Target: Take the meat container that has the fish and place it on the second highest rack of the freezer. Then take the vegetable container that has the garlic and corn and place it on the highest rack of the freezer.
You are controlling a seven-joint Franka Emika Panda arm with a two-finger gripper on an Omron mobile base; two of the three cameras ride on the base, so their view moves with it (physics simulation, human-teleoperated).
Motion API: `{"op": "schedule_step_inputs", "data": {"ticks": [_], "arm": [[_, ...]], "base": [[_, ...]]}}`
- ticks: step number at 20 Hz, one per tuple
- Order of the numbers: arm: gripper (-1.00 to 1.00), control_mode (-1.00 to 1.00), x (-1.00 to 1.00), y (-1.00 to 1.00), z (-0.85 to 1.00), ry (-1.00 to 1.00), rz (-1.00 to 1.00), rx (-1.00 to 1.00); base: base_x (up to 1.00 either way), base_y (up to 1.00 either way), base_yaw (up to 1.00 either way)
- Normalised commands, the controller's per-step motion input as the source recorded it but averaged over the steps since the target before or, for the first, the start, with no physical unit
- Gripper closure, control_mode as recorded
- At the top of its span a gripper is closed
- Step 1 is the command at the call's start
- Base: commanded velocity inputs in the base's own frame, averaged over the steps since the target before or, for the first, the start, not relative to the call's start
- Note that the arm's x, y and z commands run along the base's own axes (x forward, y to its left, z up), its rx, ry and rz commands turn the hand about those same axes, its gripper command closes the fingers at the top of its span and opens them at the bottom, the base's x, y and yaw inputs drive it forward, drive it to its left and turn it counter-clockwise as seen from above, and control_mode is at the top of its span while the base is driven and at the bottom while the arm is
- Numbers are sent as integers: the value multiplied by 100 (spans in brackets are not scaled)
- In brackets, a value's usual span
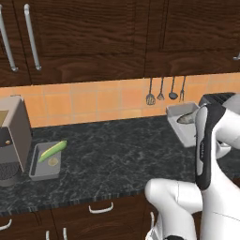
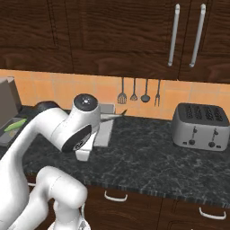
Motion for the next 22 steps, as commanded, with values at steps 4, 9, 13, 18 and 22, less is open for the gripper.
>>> {"op": "schedule_step_inputs", "data": {"ticks": [4,9,13,18,22], "arm": [[100,-100,-100,60,70,0,0,0],[100,-100,-65,30,6,0,0,-1],[100,100,0,8,0,2,1,0],[100,100,0,0,0,0,0,0],[100,100,0,0,0,0,0,0]], "base": [[0,0,0],[0,0,0],[-14,9,-1],[-87,4,-49],[-75,19,-78]]}}
